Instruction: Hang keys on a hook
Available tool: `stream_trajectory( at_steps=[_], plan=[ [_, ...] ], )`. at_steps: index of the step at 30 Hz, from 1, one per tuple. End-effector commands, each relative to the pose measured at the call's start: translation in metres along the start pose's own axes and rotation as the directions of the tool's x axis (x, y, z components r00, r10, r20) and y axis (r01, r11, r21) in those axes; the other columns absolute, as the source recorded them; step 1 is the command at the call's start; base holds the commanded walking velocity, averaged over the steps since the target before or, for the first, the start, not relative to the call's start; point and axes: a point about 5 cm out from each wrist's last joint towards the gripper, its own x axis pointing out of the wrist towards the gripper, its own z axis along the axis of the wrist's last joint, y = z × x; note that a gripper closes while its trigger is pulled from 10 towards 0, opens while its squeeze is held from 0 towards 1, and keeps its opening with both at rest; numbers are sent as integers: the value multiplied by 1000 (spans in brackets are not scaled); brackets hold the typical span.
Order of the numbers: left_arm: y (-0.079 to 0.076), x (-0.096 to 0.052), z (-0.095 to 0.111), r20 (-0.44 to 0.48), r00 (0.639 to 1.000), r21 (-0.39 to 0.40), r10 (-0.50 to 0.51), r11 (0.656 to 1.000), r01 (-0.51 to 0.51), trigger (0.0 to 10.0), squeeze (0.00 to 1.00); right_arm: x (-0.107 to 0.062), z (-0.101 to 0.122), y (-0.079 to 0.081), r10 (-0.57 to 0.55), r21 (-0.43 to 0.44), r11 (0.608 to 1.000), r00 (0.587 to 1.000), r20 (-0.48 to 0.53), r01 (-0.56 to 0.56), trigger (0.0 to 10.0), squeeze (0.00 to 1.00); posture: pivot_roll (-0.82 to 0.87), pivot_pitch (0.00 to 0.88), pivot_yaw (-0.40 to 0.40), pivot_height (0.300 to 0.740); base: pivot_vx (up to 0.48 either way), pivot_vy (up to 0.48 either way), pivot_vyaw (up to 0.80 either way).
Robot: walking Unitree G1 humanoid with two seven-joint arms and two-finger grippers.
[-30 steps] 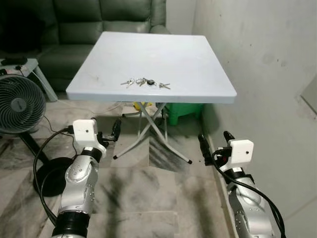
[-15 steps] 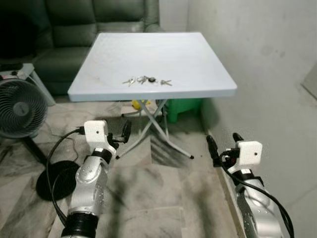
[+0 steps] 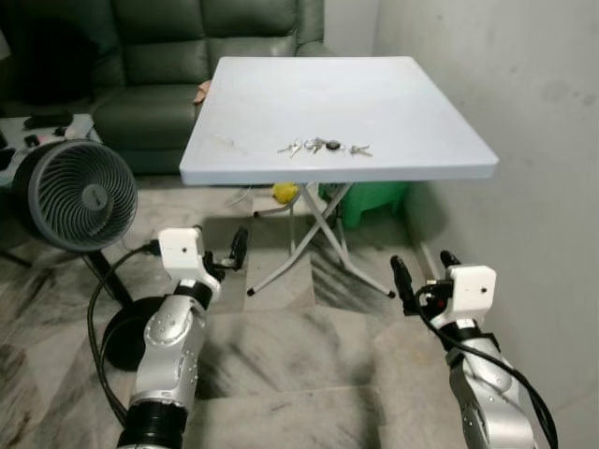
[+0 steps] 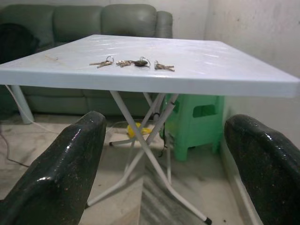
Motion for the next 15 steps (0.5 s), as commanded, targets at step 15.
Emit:
stream_trajectory(
  at_steps=[15],
  plan=[
    [9, -5, -6, -65, 995, 19, 69, 998, -68, 10000, 0, 2, 4, 10, 28, 11, 1000, 1000, 8, -28, 10000, 0, -37, 0, -2, 732, 0, 128, 0]
  ],
)
